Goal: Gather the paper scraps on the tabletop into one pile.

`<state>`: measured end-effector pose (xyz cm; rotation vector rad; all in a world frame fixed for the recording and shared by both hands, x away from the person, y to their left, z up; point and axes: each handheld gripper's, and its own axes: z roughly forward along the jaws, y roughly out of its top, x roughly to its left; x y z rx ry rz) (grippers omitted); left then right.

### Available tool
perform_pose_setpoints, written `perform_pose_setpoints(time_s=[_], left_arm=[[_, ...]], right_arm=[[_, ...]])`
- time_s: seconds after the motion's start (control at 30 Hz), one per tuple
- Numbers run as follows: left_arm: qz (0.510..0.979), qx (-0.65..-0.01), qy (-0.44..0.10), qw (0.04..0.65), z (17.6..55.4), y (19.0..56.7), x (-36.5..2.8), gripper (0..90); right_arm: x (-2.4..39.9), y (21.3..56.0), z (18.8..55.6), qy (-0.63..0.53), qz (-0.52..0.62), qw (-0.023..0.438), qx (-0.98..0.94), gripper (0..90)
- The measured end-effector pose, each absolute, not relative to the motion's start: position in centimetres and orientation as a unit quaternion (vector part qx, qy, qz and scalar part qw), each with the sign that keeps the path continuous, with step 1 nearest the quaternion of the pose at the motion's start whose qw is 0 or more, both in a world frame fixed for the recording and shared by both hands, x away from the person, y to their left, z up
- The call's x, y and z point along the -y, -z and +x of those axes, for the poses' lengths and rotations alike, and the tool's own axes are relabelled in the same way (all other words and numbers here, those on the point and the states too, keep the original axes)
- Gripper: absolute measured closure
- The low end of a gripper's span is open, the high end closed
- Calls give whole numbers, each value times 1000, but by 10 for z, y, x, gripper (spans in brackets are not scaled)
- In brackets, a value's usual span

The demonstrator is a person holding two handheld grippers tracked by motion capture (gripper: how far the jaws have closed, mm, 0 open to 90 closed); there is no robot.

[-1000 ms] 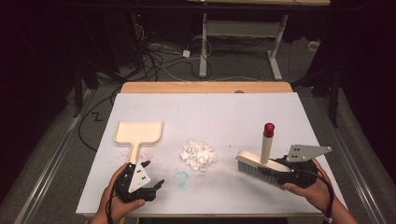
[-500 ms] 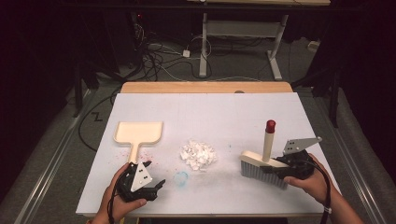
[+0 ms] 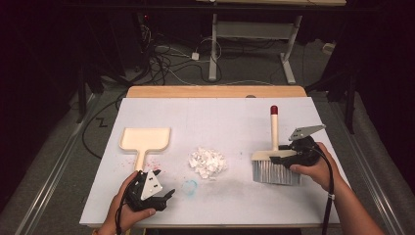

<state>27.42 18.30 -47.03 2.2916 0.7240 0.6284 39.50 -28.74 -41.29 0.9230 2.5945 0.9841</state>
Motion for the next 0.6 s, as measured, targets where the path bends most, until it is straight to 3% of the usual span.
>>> perform_pose_setpoints(time_s=[0.03, 0.1, 0.3, 0.6], left_arm=[[874, -276, -240, 320, 274, 470, -183, 222], [876, -275, -242, 315, 275, 471, -182, 222], [872, -273, -246, 324, 273, 468, -183, 222], [865, -277, -257, 331, 272, 464, -187, 220]], right_arm=[[288, 412, 396, -329, 315, 125, -882, 416], [292, 407, 396, -344, 326, 162, -865, 497], [294, 405, 392, -371, 330, 211, -842, 442], [292, 396, 358, -415, 300, 303, -804, 334]])
